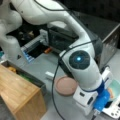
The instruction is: Pick up the pan. Place the pan on the table. Pick up the bowl. Place the bowl on the stove.
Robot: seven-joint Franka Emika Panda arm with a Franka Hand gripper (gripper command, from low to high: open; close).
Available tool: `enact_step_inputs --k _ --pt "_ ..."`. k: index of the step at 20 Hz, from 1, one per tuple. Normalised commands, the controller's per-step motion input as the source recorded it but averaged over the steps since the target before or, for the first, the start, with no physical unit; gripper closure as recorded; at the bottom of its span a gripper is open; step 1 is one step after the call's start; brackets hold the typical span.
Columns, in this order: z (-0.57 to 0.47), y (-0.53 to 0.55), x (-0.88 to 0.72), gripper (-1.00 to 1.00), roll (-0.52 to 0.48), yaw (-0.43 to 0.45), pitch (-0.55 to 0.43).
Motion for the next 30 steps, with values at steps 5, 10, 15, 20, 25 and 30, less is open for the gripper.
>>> enact_step_inputs --k 5,10,15,20,25,30 --pt "0.23 0.07 -0.30 -1.00 -0.197 -0.069 0.000" --pt "0.23 0.07 -0.23 -1.00 -0.272 -0.041 0.065" --pt "0.17 0.11 -0.23 -1.00 -0.320 0.009 0.104" --pt "0.14 0.21 -0.33 -1.00 -0.362 0.062 0.079" --pt "0.08 0.22 -0.39 -1.00 -0.327 0.116 0.015" --pt "0.04 0.09 -0.43 -1.00 -0.255 0.169 -0.045"
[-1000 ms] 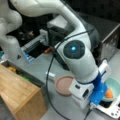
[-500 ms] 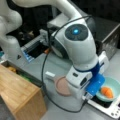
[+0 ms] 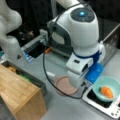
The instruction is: Pick up the pan. Place the pan on the table. Pick up the bowl. Place the bowl on the stove.
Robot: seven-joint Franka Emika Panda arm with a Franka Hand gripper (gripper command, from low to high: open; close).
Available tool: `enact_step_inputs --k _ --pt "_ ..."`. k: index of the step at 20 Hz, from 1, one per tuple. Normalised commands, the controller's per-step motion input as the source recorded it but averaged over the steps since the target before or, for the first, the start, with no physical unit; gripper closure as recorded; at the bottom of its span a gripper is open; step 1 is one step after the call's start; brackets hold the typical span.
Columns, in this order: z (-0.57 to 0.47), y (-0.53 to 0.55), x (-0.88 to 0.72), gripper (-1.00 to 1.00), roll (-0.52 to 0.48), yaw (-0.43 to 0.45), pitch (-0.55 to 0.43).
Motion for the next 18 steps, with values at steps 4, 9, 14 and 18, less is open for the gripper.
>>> enact_step_inputs --k 4,9,14,18 --pt "0.04 -0.03 -0.43 -1.00 -0.239 0.229 -0.078" --pt "0.02 -0.08 -0.57 -1.00 -0.206 0.216 -0.095" --pt "-0.10 -0.02 -0.75 -1.00 -0.162 0.095 -0.105" --pt "-0.14 -0.03 -0.77 -1.00 -0.157 0.059 -0.146"
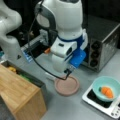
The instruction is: Pick up the pan. Place the pan on the table. Pick up the bowl. Place the bowl on the stove.
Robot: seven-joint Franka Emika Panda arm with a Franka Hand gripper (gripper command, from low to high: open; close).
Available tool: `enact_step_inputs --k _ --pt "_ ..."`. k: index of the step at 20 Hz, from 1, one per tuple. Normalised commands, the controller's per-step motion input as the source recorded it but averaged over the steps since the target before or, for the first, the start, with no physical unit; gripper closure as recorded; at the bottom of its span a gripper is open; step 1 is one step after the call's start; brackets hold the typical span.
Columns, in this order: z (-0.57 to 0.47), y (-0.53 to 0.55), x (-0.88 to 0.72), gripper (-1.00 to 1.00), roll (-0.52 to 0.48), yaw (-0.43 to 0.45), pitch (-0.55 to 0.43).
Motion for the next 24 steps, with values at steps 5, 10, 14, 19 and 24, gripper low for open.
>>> enact_step_inputs --k 5,10,14,19,24 --pt "-0.19 -0.13 -0.81 -1.00 -0.153 0.042 -0.192" --pt "-0.34 -0.11 -0.72 -1.00 -0.129 0.013 -0.278" --pt "-0.37 -0.02 -0.46 -1.00 -0.109 0.002 -0.321" --pt "-0.41 0.04 -0.30 -1.00 -0.116 -0.026 -0.287" --pt "-0.47 0.08 -0.16 -1.00 -0.134 -0.038 -0.253"
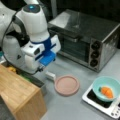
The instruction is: Pick up the pan. Place the pan on the table. Pick up the bowl. Place the bowl on the stove.
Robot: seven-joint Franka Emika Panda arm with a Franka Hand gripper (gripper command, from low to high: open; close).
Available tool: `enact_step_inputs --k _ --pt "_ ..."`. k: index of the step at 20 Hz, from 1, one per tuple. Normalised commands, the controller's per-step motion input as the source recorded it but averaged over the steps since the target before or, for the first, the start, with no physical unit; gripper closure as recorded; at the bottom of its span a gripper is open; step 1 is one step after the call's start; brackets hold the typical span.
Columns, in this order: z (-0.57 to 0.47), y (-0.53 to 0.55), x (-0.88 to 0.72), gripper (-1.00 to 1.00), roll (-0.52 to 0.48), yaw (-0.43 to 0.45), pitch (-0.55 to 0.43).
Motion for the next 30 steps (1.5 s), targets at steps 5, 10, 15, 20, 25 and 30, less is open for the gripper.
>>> enact_step_inputs --k 5,10,15,20,25,30 --pt "-0.40 0.07 -0.08 -1.00 -0.126 -0.029 -0.203" --pt "-0.26 -0.01 -0.09 -1.00 -0.109 0.005 -0.149" --pt "-0.29 -0.04 -0.16 -1.00 -0.107 0.017 -0.109" --pt "-0.38 0.01 -0.18 -1.00 -0.143 0.021 -0.098" --pt "-0.40 0.06 -0.17 -1.00 -0.256 -0.024 -0.075" --pt "-0.25 0.11 -0.12 -1.00 -0.222 -0.064 -0.118"
